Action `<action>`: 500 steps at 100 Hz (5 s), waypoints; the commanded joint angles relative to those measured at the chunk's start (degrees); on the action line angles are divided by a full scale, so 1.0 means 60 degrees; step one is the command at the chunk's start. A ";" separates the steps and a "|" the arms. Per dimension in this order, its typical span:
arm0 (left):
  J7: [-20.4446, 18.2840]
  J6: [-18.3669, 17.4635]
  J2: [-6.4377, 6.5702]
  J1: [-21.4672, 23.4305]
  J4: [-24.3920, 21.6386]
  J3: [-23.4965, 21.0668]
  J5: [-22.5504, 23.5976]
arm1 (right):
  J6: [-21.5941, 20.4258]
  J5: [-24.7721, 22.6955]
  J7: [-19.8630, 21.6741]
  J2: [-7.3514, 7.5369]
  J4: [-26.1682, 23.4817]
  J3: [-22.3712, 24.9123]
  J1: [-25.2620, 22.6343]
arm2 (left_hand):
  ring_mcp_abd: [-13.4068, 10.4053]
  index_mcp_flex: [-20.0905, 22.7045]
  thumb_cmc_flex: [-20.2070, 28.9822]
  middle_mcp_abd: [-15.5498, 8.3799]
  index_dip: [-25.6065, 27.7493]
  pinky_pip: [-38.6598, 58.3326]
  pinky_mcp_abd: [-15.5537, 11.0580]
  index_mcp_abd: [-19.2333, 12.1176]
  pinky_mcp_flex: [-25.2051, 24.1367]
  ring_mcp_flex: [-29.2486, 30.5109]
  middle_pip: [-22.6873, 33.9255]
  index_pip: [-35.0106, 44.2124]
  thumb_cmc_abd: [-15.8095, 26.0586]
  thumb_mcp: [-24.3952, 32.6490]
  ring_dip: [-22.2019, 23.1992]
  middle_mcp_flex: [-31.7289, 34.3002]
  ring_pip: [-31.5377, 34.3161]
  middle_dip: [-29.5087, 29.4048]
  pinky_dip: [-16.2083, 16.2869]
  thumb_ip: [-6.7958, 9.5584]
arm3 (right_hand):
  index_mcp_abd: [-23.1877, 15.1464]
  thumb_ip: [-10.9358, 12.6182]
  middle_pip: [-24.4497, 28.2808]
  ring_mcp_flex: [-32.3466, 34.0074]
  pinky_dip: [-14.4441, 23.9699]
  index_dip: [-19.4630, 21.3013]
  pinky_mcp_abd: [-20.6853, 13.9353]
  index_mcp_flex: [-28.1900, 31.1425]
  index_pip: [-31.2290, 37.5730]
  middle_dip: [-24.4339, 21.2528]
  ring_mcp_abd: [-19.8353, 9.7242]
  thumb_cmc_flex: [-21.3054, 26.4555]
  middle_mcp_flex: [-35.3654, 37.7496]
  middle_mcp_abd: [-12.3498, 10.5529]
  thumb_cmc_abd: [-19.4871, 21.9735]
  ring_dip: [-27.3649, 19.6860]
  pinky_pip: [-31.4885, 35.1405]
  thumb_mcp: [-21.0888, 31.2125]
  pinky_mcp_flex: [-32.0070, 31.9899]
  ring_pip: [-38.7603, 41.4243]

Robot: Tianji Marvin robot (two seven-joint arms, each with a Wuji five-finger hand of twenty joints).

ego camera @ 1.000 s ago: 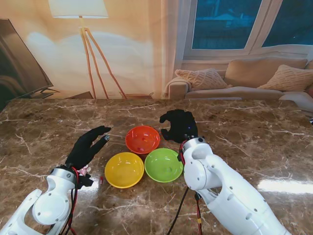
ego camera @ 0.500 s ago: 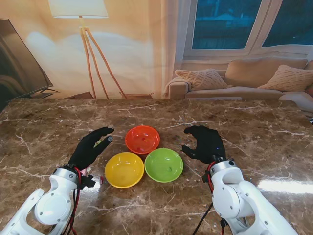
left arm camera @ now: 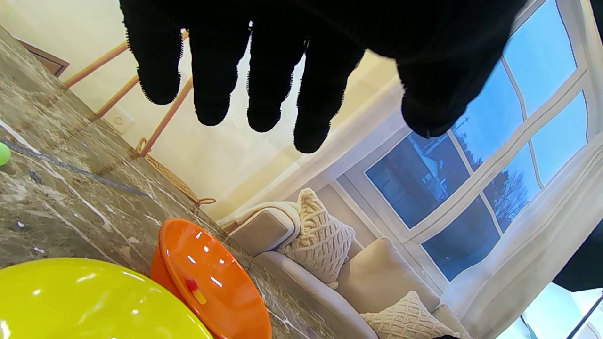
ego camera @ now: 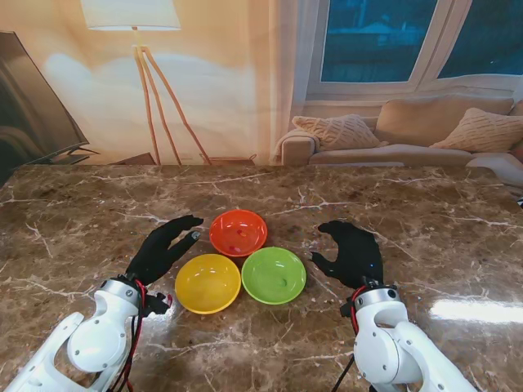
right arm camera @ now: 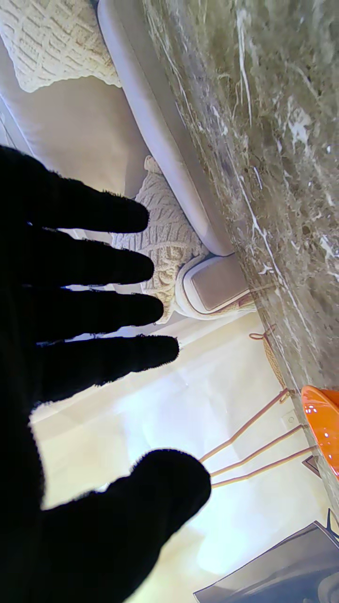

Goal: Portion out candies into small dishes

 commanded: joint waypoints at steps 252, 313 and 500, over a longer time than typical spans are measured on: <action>-0.2721 0.3157 0.0803 -0.6271 0.6099 0.3268 0.3503 | -0.0239 0.0823 -0.1024 -0.0326 0.0753 0.0108 0.0071 | 0.0449 0.2201 0.1167 -0.0368 0.1454 0.3102 0.1043 -0.0877 0.0499 0.2328 0.3426 0.3054 -0.6427 0.3932 0.4092 0.2507 0.2859 0.4471 0.3600 -0.1854 | -0.0453 0.0340 -0.0141 0.0100 0.0204 -0.0143 0.0453 -0.0026 0.0064 0.0020 0.0009 -0.0211 0.0229 -0.0079 -0.0180 0.0079 0.0149 0.0051 0.0099 -0.0131; -0.2029 0.3028 0.0612 -0.6722 0.6934 0.4104 0.3118 | -0.0220 0.0931 -0.0983 -0.0338 0.0760 0.0103 0.0069 | 0.0347 0.2340 0.1542 -0.0599 0.1976 0.3503 0.1060 -0.1408 0.0622 0.2807 0.4017 0.4454 -0.6808 0.4494 0.4213 0.3064 0.3208 0.4865 0.3758 -0.2038 | -0.0450 0.0351 -0.0087 -0.0083 0.0374 -0.0142 0.0488 -0.0021 0.0059 0.0141 0.0000 -0.0222 0.0307 -0.0091 -0.0138 0.0157 0.0186 0.0043 0.0067 -0.0041; -0.1993 0.2681 0.0725 -0.6842 0.7056 0.4477 0.3587 | -0.0255 0.1135 -0.0946 -0.0362 0.0867 0.0082 0.0130 | 0.0356 0.3327 0.3492 -0.0936 0.0557 0.4222 0.1402 -0.2776 0.0936 0.4042 0.4272 0.7819 -0.6206 0.2902 0.5133 0.5267 0.4729 0.6674 0.4041 -0.1820 | -0.0567 0.0330 -0.0119 -0.0232 0.0790 -0.0121 0.0552 0.0046 0.0097 0.0229 0.0014 -0.0133 0.0159 -0.0026 -0.0196 0.0212 0.0367 0.0224 0.0184 0.0017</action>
